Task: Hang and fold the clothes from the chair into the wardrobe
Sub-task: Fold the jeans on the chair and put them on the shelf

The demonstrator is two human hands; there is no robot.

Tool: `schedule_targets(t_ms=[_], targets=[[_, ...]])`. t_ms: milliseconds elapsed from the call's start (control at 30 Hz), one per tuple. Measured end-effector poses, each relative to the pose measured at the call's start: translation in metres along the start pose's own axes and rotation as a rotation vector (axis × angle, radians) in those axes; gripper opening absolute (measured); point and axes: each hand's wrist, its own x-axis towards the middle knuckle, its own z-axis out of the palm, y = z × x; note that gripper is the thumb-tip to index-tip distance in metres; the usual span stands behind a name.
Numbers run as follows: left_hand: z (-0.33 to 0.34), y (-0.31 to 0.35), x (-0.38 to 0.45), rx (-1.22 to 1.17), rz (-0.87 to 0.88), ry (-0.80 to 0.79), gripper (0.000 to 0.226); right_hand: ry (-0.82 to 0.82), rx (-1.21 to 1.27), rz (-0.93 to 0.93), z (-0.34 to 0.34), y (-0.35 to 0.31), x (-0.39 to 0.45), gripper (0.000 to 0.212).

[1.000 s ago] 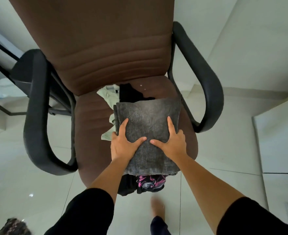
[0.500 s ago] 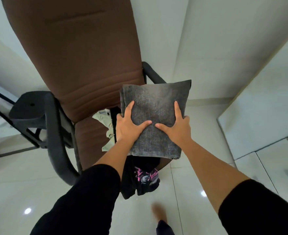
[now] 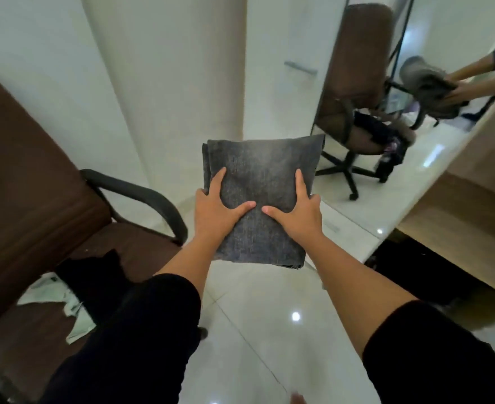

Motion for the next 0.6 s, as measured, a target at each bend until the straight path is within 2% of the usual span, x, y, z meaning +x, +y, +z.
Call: schedule_targets(t_ms=[233, 400, 600], targets=[[0.145, 0.112, -0.016, -0.045, 0.220, -0.269, 0.095, 0.275, -0.007, 0.227, -0.135, 0.110, -0.006, 0.107], [0.265, 0.169, -0.045, -0.051, 0.281, -0.456, 0.095, 0.381, -0.051, 0.397, -0.212, 0.205, -0.009, 0.109], [0.395, 0.201, -0.064, -0.044, 0.335, -0.546, 0.095, 0.468, -0.076, 0.472, -0.266, 0.314, 0.005, 0.110]])
